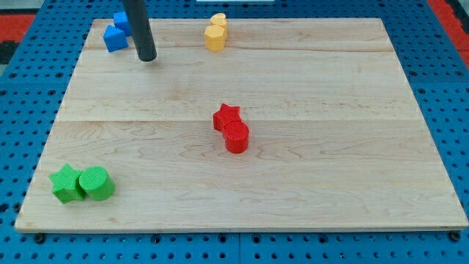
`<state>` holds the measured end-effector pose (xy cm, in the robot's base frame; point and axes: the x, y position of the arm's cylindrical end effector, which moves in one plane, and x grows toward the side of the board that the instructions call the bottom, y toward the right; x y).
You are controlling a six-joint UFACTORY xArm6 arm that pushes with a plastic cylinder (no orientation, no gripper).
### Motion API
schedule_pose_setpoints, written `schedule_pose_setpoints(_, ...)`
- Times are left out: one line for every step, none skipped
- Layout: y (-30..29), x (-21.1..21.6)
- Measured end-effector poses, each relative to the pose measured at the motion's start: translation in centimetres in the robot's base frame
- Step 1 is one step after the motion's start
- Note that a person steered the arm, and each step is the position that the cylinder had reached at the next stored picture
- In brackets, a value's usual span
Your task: Place the red star to the center left of the board
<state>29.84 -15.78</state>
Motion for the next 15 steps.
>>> schedule_pose_setpoints(1.4, 1.7)
schedule_pose_setpoints(10.4, 5.4)
schedule_pose_setpoints(16.5, 14.6)
schedule_pose_setpoints(20.9, 16.1)
schedule_pose_setpoints(25.2, 19.7)
schedule_pose_setpoints(27.1, 26.1)
schedule_pose_setpoints(25.4, 27.9)
schedule_pose_setpoints(22.5, 27.4)
schedule_pose_setpoints(20.3, 27.6)
schedule_pose_setpoints(18.4, 23.2)
schedule_pose_setpoints(16.8, 20.0)
schedule_pose_setpoints(12.3, 18.3)
schedule_pose_setpoints(9.6, 17.2)
schedule_pose_setpoints(14.2, 15.9)
schedule_pose_setpoints(9.6, 13.0)
